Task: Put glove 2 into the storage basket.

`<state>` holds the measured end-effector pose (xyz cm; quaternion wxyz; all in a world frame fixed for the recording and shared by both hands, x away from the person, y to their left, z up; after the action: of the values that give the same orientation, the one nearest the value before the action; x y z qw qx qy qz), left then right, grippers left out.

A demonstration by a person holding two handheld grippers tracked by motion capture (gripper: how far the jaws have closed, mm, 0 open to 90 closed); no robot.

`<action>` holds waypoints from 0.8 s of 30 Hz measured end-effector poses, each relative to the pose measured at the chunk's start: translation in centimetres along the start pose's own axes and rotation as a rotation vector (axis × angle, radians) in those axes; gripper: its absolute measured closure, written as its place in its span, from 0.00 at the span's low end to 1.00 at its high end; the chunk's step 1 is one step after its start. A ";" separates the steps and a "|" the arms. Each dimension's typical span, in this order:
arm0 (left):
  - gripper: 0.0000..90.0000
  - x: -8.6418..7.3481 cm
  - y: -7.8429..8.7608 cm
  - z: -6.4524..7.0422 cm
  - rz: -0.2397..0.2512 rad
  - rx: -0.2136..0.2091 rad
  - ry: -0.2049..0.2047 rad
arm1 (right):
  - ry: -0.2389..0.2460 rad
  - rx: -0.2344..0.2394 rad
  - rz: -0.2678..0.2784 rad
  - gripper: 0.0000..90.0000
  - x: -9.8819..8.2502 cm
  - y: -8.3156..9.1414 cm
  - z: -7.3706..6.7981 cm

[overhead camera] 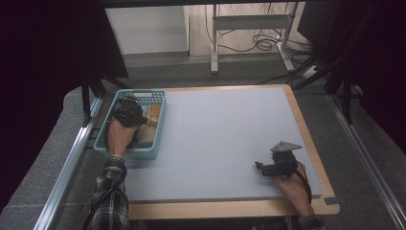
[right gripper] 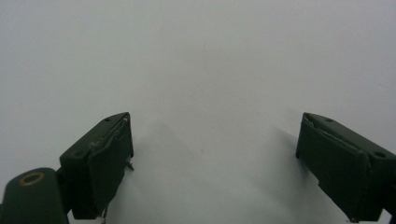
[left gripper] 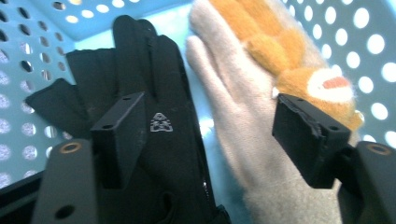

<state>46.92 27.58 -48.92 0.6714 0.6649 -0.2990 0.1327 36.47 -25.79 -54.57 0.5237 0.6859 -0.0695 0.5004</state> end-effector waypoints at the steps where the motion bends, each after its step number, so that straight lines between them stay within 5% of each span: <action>1: 0.26 -0.1 0.1 -0.2 0.005 -0.004 0.009 | 0.000 0.000 0.000 0.12 0.0 0.0 0.0; 6: 0.12 -0.3 0.7 -0.7 0.030 -0.024 0.041 | 0.000 0.000 0.000 0.12 0.0 0.0 0.0; 12: 0.07 -0.6 1.5 -1.0 0.077 -0.070 0.072 | 0.000 0.000 0.000 0.12 0.0 0.0 0.0; 24: 0.03 -1.0 3.3 -0.7 0.132 -0.129 0.055 | 0.001 0.000 0.001 0.12 0.0 0.0 0.0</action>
<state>44.37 28.73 -46.74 0.7108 0.5952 -0.3313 0.1754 36.47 -25.79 -54.56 0.5235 0.6855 -0.0695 0.5011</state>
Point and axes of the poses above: each handheld gripper's, and its own axes: y roughly backward along the jaws, x roughly out of its top, z roughly to its right, the point moved 2 cm from there along -y, roughly forward along the jaws, and after that the axes turned 3 degrees about z, right-handed, at the moved point
